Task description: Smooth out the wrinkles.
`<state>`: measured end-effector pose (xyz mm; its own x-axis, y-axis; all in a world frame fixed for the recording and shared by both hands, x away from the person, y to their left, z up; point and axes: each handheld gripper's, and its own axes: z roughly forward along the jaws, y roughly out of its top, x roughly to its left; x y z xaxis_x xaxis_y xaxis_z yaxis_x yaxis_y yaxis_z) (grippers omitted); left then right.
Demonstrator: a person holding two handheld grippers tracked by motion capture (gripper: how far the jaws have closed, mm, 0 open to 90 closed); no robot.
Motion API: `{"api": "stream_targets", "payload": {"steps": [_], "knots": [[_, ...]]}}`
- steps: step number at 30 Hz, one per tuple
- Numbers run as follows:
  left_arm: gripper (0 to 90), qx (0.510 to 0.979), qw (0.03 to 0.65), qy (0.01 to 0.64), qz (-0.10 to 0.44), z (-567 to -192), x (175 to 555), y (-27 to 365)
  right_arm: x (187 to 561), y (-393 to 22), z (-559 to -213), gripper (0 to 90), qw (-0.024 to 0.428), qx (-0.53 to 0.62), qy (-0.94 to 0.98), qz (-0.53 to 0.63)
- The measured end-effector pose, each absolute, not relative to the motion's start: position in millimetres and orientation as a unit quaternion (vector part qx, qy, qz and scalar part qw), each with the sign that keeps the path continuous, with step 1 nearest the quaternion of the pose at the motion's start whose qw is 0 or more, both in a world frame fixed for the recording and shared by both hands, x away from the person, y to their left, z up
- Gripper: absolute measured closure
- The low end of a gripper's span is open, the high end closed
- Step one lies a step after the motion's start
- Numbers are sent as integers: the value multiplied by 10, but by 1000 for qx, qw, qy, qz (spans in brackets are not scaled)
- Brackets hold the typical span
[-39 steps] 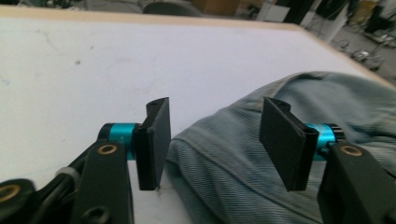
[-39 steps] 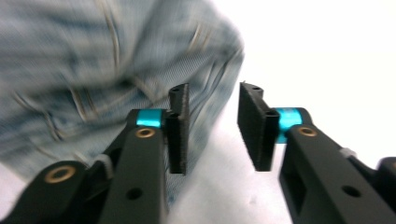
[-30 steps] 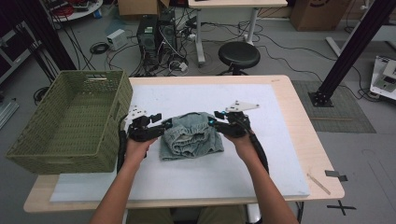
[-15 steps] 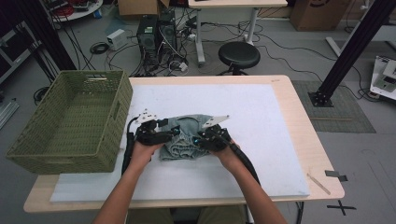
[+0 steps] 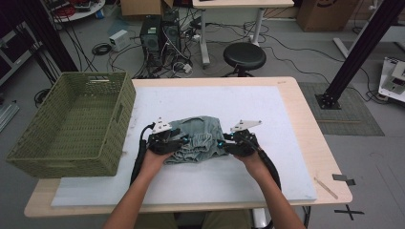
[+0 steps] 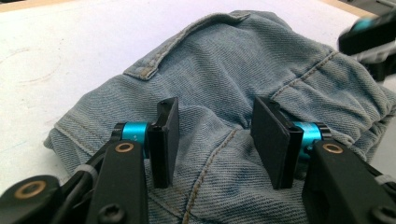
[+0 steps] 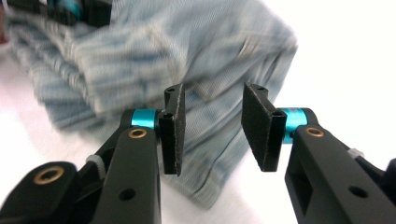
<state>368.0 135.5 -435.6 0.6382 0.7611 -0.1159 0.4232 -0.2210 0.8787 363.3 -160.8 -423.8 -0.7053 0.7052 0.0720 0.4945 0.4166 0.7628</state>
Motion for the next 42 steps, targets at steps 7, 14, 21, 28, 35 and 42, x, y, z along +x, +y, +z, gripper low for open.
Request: {"api": "stream_targets", "payload": {"steps": [7,14,21,28,35,42], "knots": [[532,764,487,384,174,-4356,3680,1360,3629,-1407,-4398,850,157,321,876,323],[534,763,490,384,173,-4358,3677,1362,3599,-1537,-4201,811,158,330,846,387],[532,759,499,384,168,-4363,3679,1381,3615,-1386,-4300,804,137,305,868,367],[533,759,501,383,163,-4370,3686,1390,3595,-1405,-4387,816,139,301,880,340],[538,760,500,384,158,-4393,3691,1380,3591,-1381,-4380,869,161,299,889,308],[447,732,531,388,177,-4254,3619,1483,3576,-1607,-4300,572,145,342,836,404]]}}
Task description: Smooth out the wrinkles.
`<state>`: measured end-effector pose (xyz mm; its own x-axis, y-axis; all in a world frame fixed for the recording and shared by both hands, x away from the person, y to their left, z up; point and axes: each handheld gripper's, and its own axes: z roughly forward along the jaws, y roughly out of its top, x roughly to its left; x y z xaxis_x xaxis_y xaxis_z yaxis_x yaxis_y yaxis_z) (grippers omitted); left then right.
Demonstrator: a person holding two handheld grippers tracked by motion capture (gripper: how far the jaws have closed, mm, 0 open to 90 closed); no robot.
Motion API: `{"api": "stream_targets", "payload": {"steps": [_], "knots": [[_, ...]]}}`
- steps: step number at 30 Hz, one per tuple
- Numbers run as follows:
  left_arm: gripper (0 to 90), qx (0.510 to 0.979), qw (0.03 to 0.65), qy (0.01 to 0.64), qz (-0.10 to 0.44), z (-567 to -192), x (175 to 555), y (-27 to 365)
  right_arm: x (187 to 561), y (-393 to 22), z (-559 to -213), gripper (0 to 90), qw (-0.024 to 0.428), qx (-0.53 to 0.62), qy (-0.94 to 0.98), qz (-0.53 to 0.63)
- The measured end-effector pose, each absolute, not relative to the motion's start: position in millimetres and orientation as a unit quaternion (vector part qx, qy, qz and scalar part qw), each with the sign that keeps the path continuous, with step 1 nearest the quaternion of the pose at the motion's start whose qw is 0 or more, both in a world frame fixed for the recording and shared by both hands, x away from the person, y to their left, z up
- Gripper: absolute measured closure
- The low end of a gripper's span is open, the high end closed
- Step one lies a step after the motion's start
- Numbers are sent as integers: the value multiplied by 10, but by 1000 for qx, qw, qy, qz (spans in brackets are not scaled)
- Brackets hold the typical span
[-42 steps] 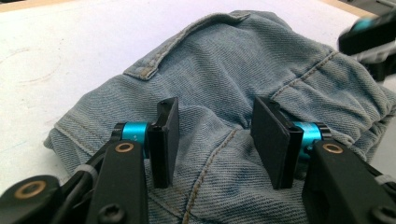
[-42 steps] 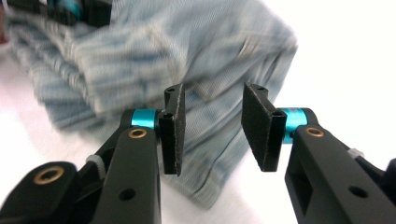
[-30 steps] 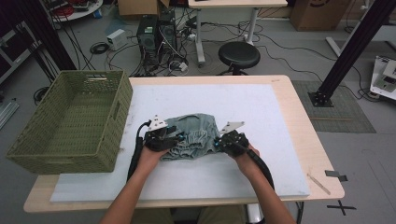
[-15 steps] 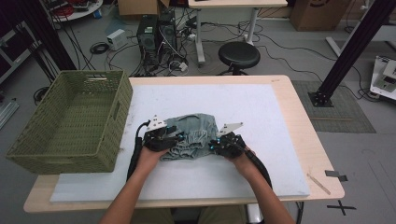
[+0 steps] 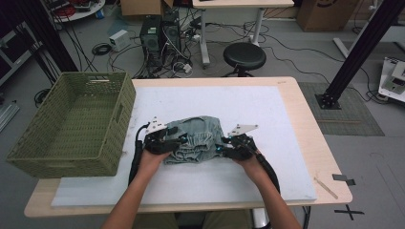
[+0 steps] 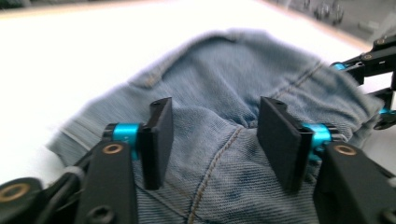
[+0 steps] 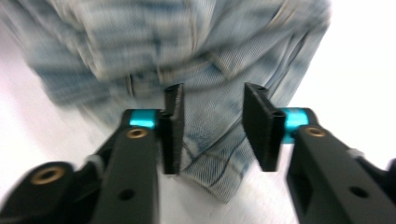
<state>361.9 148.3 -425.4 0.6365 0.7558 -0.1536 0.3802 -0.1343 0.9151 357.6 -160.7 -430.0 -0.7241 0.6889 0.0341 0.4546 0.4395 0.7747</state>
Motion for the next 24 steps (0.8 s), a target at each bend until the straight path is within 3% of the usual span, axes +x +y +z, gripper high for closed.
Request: {"api": "stream_targets", "payload": {"steps": [2,4,9,13,15,24], "knots": [[427,725,534,392,192,-4207,3602,1537,3590,-1696,-4281,514,165,376,816,406],[426,719,535,398,196,-4188,3599,1599,3638,-1779,-4330,518,157,406,809,394],[426,713,537,406,198,-4188,3590,1709,3621,-1778,-4480,672,129,419,815,379],[426,710,543,402,198,-4175,3573,1738,3590,-1700,-4483,862,126,408,826,369],[426,709,546,401,199,-4169,3569,1753,3575,-1679,-4470,894,131,406,829,362],[403,705,548,402,201,-4160,3568,1814,3497,-1687,-4437,900,119,393,841,352]]}}
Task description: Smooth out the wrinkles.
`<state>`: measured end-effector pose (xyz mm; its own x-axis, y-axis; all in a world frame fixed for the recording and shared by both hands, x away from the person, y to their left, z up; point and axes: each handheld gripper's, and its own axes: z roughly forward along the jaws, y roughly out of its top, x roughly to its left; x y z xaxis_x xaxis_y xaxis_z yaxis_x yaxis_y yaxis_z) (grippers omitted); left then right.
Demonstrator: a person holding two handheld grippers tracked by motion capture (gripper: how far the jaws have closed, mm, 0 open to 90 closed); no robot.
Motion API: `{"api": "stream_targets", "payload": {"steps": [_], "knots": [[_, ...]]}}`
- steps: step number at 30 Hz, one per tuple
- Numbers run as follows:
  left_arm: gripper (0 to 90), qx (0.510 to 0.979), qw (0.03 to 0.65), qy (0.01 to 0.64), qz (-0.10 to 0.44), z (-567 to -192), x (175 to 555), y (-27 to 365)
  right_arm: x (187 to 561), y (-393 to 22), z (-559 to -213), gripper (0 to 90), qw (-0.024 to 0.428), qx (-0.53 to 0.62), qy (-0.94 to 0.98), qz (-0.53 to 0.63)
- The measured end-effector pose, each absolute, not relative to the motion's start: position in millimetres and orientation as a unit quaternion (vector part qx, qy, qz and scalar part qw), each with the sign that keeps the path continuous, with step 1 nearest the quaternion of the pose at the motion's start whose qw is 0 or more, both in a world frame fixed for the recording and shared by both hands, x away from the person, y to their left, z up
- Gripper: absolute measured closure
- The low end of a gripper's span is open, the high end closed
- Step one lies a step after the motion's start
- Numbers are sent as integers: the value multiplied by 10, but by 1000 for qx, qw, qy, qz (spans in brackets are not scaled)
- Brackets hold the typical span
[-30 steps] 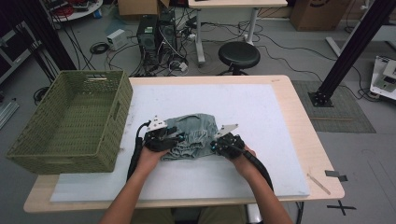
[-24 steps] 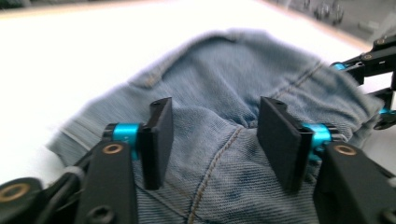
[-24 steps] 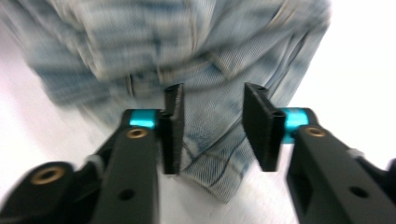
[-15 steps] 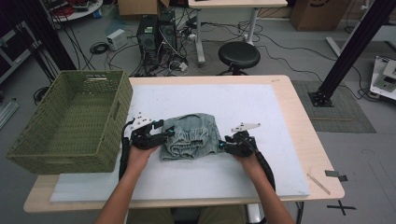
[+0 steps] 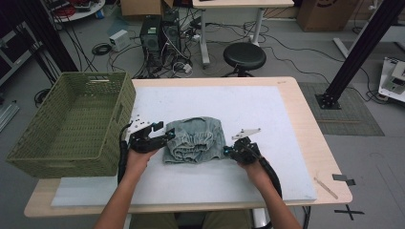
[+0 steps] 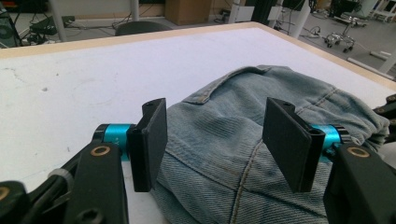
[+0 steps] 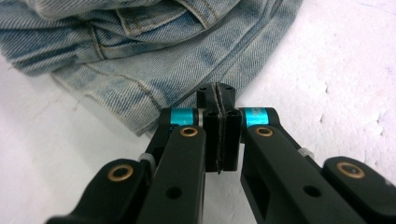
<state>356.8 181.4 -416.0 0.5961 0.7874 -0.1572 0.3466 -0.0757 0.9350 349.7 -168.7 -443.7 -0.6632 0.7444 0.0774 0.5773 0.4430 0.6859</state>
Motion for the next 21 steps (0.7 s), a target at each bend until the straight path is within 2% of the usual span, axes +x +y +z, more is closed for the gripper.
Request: {"api": "stream_targets", "payload": {"steps": [4,7,8,9,11,13,16,18,19,21], "knots": [[398,702,553,402,202,-4148,3560,1827,3492,-1730,-4455,900,104,382,842,366],[390,701,555,400,200,-4145,3562,1835,3479,-1734,-4432,900,116,371,846,365],[385,701,556,400,199,-4143,3559,1833,3479,-1758,-4413,848,126,373,840,374],[380,702,557,398,198,-4139,3554,1836,3481,-1799,-4383,735,135,380,828,389],[361,701,562,394,195,-4128,3548,1844,3483,-1912,-4305,597,158,391,806,414],[339,698,569,390,193,-4111,3542,1855,3475,-2032,-4225,525,193,392,794,423],[275,696,577,384,186,-4085,3543,1863,3457,-2200,-4147,360,239,386,790,413],[245,692,585,377,189,-4070,3532,1859,3456,-2290,-4133,236,252,392,788,403],[241,692,587,374,190,-4061,3524,1857,3451,-2324,-4130,204,262,395,786,396],[237,696,587,366,190,-4043,3513,1854,3437,-2390,-4119,203,268,392,784,400]]}}
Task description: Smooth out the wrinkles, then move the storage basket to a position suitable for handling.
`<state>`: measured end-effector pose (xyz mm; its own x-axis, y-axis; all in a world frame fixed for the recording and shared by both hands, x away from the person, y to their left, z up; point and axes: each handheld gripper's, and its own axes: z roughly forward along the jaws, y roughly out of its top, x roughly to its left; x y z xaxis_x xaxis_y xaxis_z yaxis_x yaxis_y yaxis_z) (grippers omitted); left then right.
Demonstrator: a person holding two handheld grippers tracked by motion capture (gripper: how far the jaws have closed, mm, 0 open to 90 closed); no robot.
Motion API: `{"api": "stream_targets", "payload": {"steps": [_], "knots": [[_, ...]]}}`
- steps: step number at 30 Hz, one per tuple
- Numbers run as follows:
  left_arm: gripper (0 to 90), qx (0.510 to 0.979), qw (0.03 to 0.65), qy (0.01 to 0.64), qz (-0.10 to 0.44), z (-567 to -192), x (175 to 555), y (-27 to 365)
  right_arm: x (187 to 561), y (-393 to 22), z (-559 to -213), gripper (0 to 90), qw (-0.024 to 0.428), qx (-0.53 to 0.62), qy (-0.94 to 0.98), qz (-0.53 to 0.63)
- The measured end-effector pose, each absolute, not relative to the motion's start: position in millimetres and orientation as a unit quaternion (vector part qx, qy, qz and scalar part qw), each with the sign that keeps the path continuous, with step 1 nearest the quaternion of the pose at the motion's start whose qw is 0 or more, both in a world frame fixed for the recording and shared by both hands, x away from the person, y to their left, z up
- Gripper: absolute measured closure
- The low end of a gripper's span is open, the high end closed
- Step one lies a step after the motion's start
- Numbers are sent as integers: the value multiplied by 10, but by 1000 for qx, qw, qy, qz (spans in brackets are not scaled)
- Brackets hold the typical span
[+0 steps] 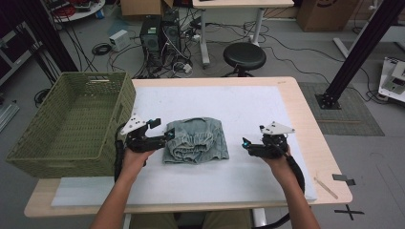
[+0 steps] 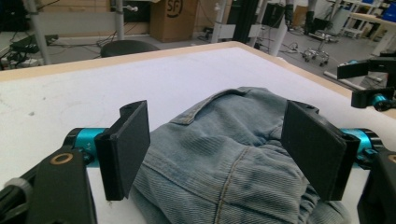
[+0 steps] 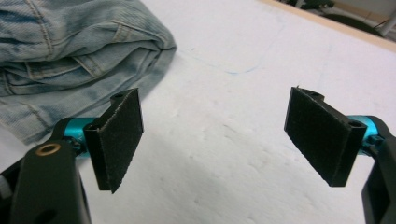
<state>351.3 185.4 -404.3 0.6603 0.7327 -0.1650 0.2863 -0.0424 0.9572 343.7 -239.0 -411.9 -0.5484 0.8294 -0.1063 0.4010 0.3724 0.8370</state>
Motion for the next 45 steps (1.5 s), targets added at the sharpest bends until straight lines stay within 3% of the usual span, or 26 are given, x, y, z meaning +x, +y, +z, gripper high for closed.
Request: {"api": "stream_targets", "payload": {"steps": [45], "knots": [[237,710,584,344,192,-3777,3363,1833,3344,-2457,-4077,204,259,381,786,413]]}}
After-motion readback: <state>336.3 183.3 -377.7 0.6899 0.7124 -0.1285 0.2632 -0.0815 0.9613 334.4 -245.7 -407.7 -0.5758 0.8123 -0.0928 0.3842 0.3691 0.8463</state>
